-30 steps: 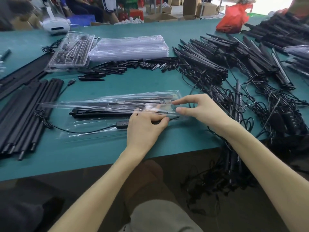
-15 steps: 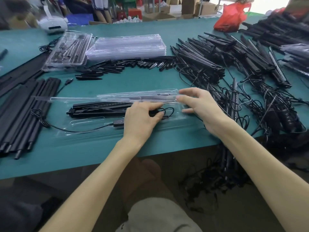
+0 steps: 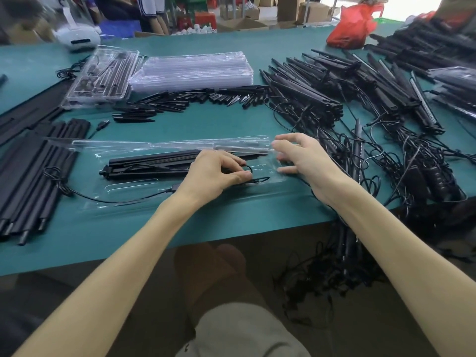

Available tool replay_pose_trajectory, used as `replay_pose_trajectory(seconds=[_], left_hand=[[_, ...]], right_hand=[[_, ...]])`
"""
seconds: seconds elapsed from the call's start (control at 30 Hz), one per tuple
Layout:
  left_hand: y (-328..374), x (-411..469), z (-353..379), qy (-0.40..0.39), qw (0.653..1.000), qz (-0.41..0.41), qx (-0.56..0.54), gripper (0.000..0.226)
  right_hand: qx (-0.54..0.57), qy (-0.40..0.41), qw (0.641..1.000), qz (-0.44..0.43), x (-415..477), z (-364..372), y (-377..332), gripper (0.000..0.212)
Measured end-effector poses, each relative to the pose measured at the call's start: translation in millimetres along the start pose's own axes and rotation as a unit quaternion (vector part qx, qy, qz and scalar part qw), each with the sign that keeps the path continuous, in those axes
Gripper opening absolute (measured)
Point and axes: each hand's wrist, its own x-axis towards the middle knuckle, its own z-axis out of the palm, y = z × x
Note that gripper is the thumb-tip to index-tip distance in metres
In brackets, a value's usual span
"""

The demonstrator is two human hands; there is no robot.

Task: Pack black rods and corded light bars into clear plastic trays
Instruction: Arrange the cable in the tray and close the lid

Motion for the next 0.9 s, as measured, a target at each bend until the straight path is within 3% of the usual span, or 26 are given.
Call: replay_pose_trajectory(seconds=[0.23,0.4,0.7,0.8,0.9], left_hand=[[-0.2,5.8,-7.9,-0.048,0.989,0.055,0.132,0.013],[0.7,8.1,-5.1,-0.025,0.965,0.117,0.231,0.02],[-4.0,6.0,2.1,0.02,0.987,0.083,0.137,0.028],[-5.5,0.9,7.0,0.047,0.984,0.072,0.153,0.025],[-5.2,-8.8,16.8,0.084,0.974,0.096,0.186,0.016]], right_hand=[[0.0,-0.001,1.0,-0.003,-0.4,-0.5,-1.1,0.032],[-0.003,-0.002,1.0,0.0,-1.3,-0.4,-2.0,0.032],[-0.015,-0.011,1.0,0.016,-1.9,-0.4,-0.6,0.035],[-0.018,-0.013,0.999,0.026,-0.2,-1.1,0.9,0.038],[-0.039,-0.027,0.998,0.046,5.7,-5.1,2.5,0.055]])
